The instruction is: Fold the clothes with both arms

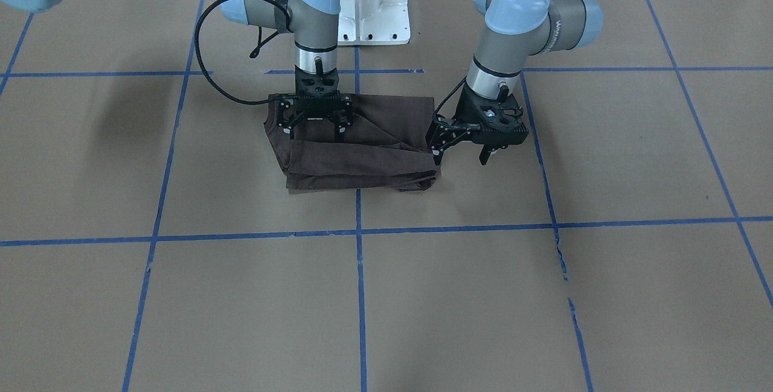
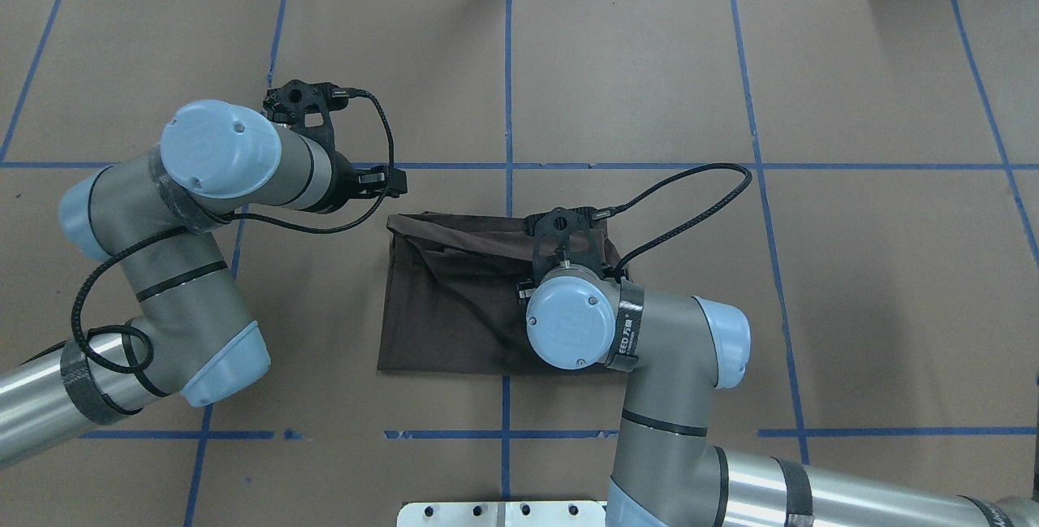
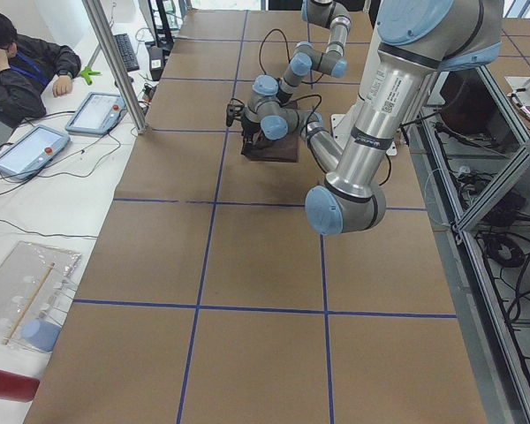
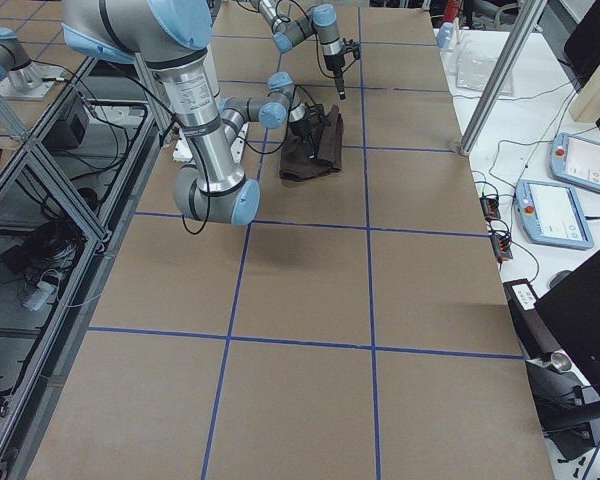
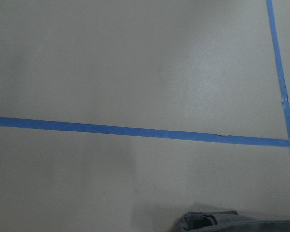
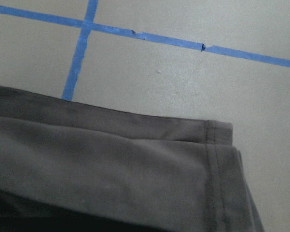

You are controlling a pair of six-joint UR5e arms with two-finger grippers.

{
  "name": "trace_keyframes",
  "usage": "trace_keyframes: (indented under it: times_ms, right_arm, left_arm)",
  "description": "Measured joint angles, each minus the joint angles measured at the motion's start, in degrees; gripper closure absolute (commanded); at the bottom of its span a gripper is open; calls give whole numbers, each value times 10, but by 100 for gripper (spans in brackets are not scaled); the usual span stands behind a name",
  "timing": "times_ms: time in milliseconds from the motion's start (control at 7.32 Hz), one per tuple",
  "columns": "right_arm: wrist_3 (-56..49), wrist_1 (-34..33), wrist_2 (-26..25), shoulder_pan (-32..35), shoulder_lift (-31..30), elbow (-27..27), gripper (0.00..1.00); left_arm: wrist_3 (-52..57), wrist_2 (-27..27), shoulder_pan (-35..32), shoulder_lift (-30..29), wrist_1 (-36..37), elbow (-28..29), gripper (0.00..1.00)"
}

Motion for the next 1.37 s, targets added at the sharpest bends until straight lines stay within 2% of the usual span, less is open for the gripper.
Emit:
trace_keyframes:
  times_ms: [410, 546, 820, 1093, 1366]
  right_arm:
    - [-41, 5, 2, 58, 10, -40, 0]
    - [-58, 6, 10, 87, 27, -70, 0]
    - [-81, 23, 70, 152, 64, -130, 0]
    - [-100, 55, 159, 195, 73, -140, 0]
    - [-104, 68, 184, 203, 74, -131, 0]
  left_arm:
    - [-1, 0, 0, 1, 1, 0, 0]
    - [-1, 0, 0, 1, 1, 0, 0]
    - [-3, 0, 3, 3, 1, 0, 0]
    - [-4, 0, 11, -1, 2, 3, 0]
    - [-8, 9, 48, -3, 5, 8, 0]
